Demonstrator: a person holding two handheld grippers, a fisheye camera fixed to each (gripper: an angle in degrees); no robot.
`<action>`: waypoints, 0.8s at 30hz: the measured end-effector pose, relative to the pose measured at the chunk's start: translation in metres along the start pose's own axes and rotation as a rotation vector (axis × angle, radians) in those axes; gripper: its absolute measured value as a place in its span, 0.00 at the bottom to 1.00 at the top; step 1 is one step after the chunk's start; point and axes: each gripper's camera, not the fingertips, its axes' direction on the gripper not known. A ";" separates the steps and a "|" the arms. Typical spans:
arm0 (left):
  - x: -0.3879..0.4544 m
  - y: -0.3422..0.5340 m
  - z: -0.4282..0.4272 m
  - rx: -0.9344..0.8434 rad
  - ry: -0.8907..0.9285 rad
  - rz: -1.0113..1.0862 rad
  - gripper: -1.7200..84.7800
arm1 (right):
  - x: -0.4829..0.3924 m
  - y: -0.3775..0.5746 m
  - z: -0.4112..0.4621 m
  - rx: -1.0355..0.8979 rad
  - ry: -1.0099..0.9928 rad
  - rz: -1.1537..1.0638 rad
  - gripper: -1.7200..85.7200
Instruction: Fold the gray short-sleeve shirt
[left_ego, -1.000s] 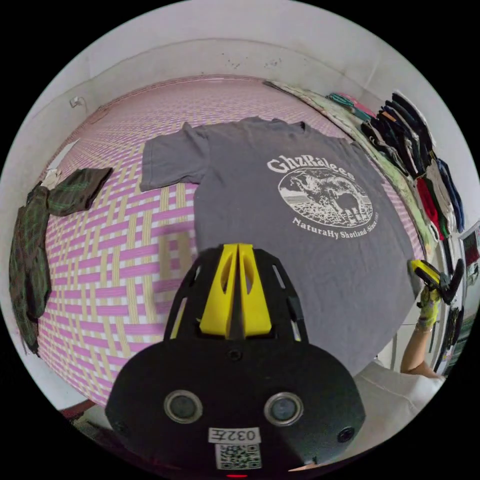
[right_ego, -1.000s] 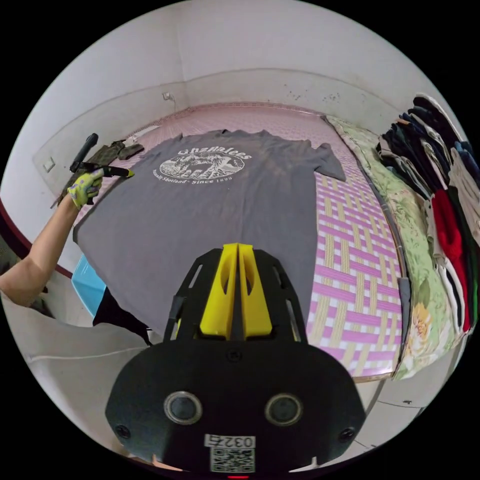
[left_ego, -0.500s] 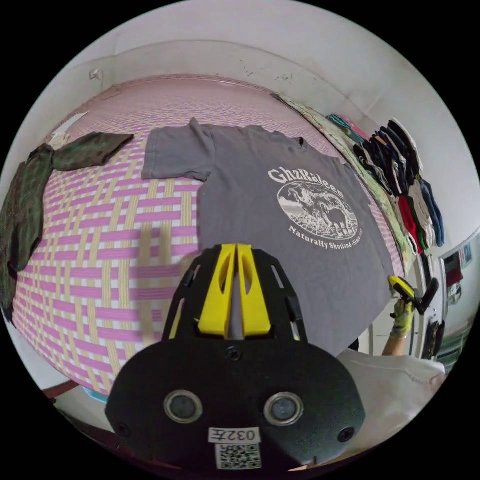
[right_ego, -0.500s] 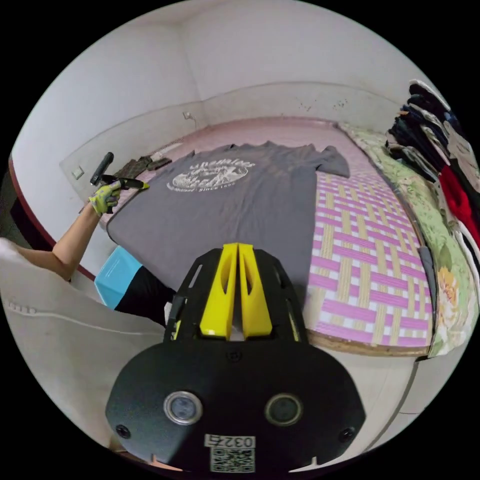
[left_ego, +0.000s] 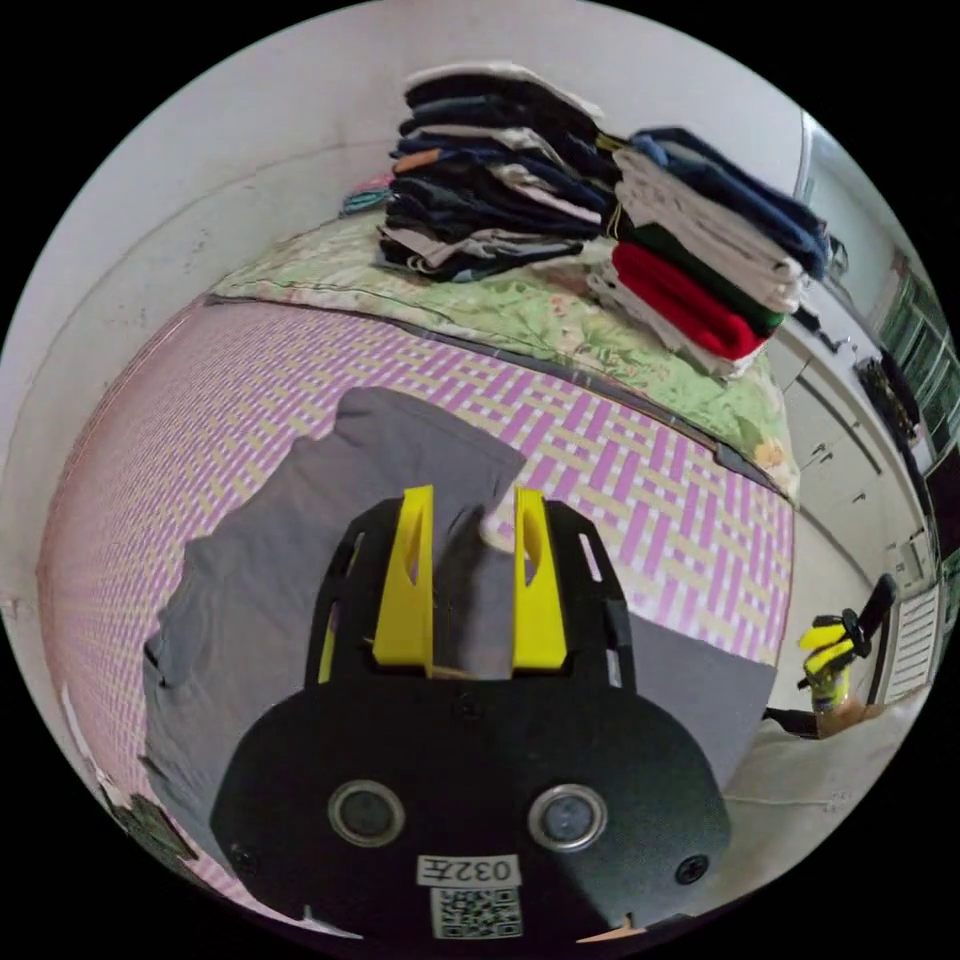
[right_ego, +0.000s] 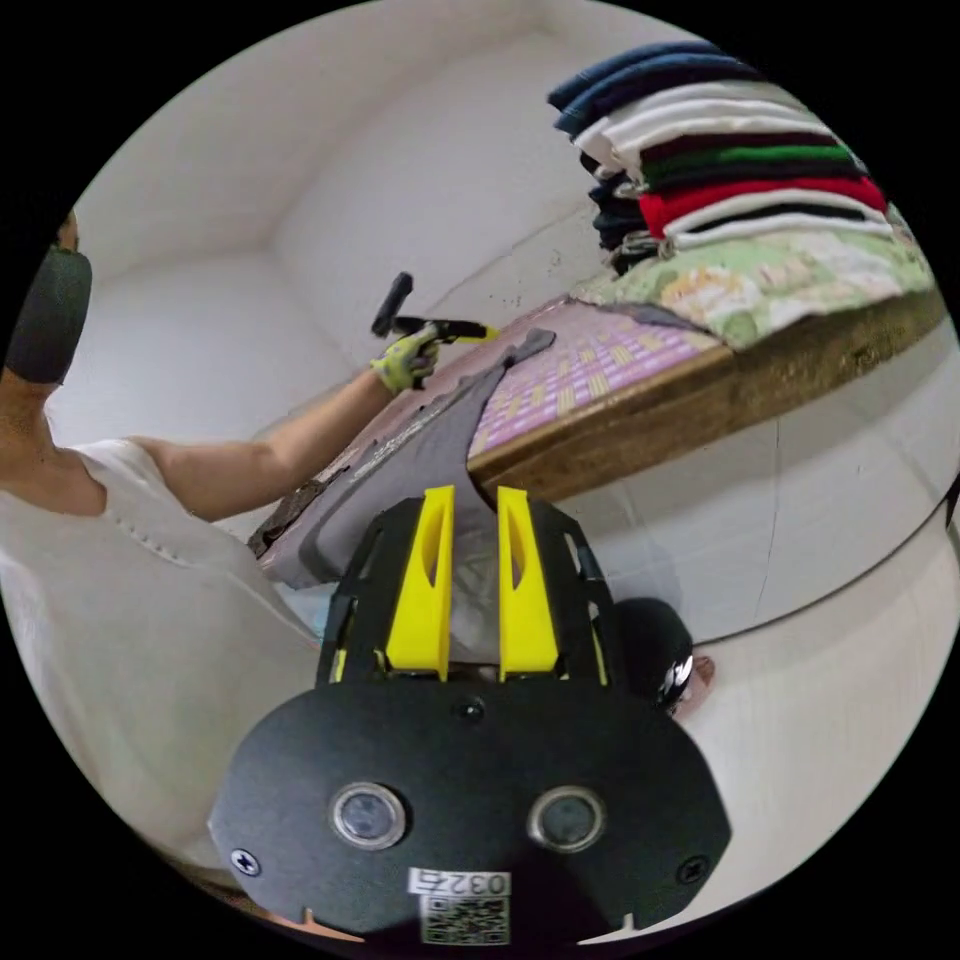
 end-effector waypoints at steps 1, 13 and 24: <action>0.006 -0.020 0.019 -0.037 -0.017 0.007 0.13 | 0.007 0.005 0.001 -0.006 -0.021 0.019 0.11; -0.017 -0.068 0.048 -0.119 0.016 -0.082 0.09 | 0.054 0.002 0.028 -0.022 -0.223 0.078 0.14; -0.129 -0.081 -0.027 -0.032 0.170 -0.354 0.05 | 0.032 -0.015 0.029 -0.053 -0.118 -0.019 0.01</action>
